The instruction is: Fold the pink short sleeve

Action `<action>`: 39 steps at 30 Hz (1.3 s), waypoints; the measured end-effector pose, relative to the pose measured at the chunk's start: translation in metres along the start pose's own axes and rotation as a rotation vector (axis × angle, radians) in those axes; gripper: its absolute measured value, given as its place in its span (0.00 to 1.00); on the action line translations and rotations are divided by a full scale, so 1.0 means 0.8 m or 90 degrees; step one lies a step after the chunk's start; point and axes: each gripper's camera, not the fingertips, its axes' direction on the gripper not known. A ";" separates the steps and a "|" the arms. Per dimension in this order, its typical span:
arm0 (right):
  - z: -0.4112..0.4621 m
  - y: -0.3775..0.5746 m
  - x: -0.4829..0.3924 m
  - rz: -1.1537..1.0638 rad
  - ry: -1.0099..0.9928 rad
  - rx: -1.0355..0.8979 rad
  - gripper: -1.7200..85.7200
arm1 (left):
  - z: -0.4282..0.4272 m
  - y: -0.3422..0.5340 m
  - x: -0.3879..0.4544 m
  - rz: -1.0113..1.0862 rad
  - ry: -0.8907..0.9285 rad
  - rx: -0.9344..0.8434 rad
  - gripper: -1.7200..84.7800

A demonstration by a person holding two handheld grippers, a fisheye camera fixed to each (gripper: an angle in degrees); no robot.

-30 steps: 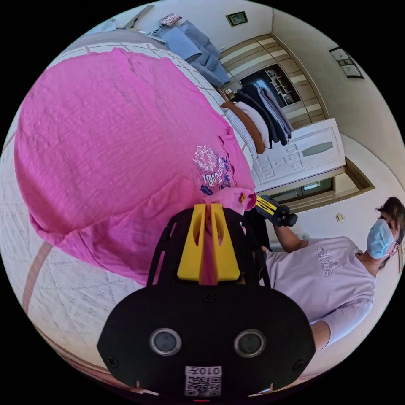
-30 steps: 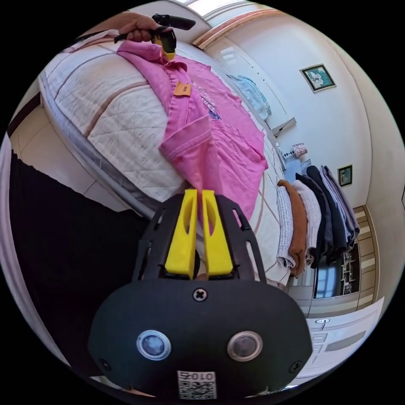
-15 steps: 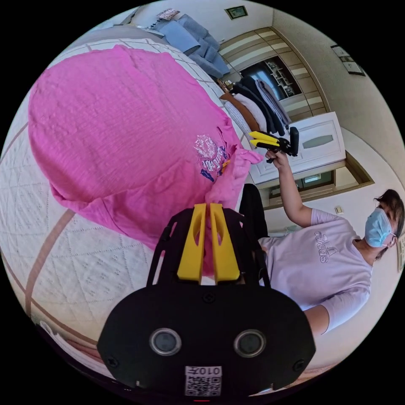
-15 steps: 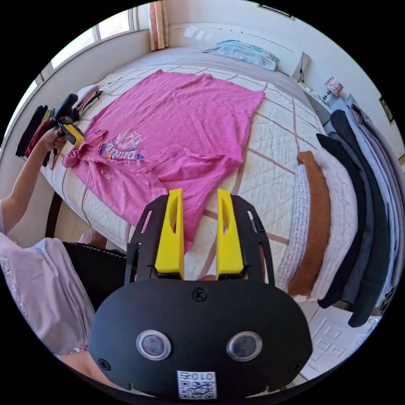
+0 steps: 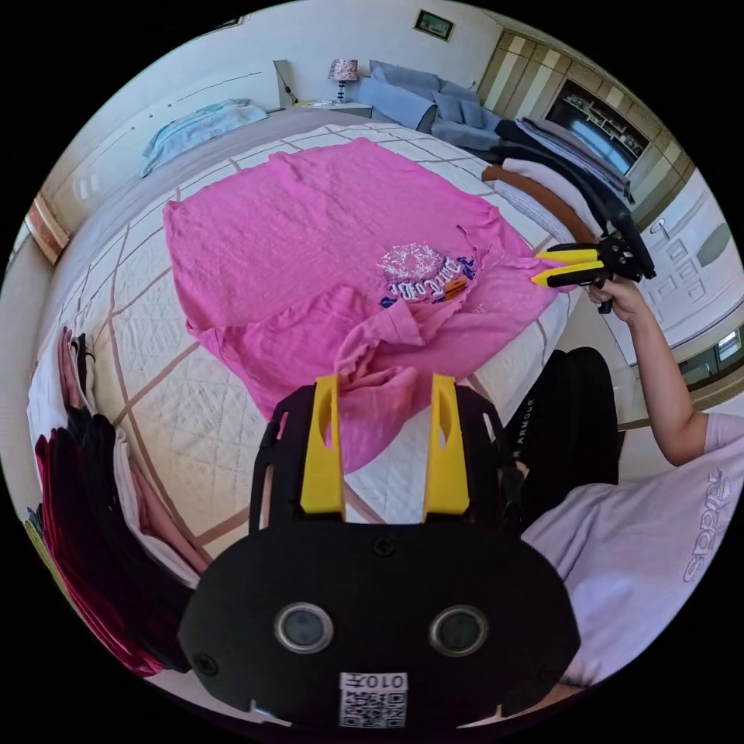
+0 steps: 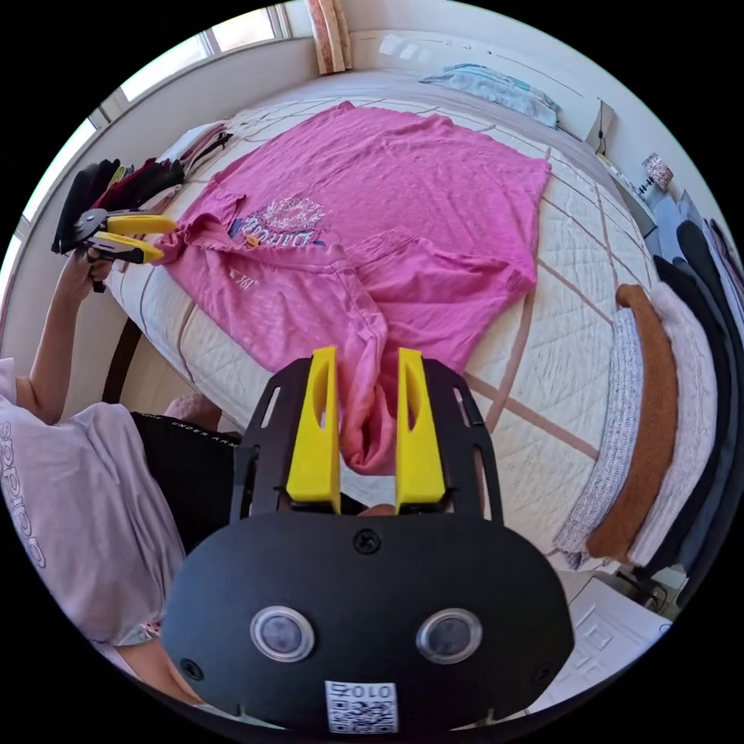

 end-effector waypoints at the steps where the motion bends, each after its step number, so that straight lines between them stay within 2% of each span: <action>1: 0.004 0.002 0.006 0.004 -0.004 -0.004 0.13 | 0.001 -0.001 0.001 -0.005 -0.006 0.000 0.18; 7: 0.006 0.028 0.021 0.013 -0.025 0.017 0.09 | 0.023 -0.006 0.012 0.025 -0.010 -0.056 0.16; 11: -0.007 0.060 0.022 -0.003 -0.031 0.047 0.05 | -0.011 0.033 0.010 0.053 0.016 0.011 0.11; 14: -0.032 0.097 0.030 -0.027 -0.063 0.104 0.04 | -0.043 0.068 -0.008 0.066 0.093 0.058 0.10; 21: -0.100 0.185 0.057 -0.075 -0.189 0.298 0.05 | -0.114 0.160 -0.028 0.128 0.247 0.204 0.08; 24: -0.115 0.215 0.056 -0.084 -0.208 0.349 0.06 | -0.135 0.197 -0.005 0.198 0.225 0.213 0.07; 32: -0.134 0.277 0.023 -0.136 -0.205 0.365 0.06 | -0.155 0.265 0.047 0.273 0.165 0.165 0.06; 39: -0.144 0.343 -0.047 -0.156 -0.157 0.298 0.06 | -0.171 0.326 0.108 0.334 0.116 0.106 0.06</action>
